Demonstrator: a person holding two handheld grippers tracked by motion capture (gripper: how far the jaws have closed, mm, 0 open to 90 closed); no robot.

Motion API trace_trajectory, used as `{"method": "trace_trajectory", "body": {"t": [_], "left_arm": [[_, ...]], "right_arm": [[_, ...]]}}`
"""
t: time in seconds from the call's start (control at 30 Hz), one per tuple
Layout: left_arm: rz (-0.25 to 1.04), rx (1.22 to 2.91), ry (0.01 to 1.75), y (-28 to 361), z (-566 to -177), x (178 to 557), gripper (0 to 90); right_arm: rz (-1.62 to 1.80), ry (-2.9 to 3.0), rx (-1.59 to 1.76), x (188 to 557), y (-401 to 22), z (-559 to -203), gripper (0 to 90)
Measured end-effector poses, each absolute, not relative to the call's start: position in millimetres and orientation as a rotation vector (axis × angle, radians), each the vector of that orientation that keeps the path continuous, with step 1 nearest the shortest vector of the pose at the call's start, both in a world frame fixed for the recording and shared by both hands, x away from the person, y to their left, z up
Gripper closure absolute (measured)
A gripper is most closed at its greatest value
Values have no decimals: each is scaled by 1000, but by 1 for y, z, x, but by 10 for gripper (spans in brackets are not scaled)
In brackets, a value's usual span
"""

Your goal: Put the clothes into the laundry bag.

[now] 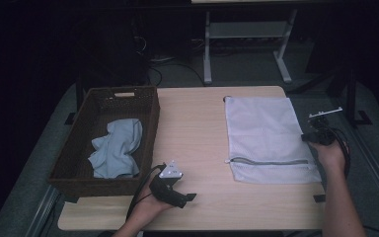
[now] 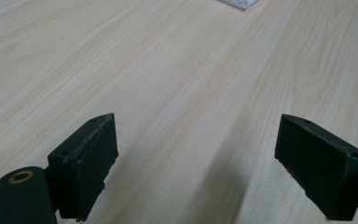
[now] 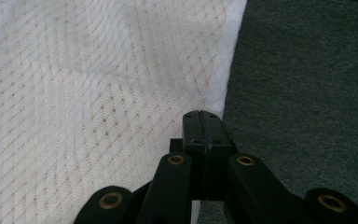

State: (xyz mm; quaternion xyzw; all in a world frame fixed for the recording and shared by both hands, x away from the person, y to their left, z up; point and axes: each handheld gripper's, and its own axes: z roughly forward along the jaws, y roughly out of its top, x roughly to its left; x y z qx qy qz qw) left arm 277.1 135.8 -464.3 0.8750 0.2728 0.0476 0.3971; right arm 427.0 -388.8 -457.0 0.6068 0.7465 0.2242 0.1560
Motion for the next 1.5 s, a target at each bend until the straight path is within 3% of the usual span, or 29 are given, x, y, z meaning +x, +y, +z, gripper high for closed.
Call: {"method": "trace_trajectory", "body": {"t": [0.13, 0.57, 0.83, 1.5], "left_arm": [[121, 2216, 690, 136, -464, 277, 125], [124, 2216, 688, 136, -464, 277, 125], [122, 2220, 685, 136, -464, 277, 126], [107, 2225, 682, 133, -466, 277, 125]], "right_arm": [[647, 2133, 1722, 426, -388, -454, 893], [827, 2130, 1591, 391, -364, -436, 510], [930, 2133, 1486, 357, -343, -426, 370], [969, 2252, 1351, 291, -300, -435, 196]]}}
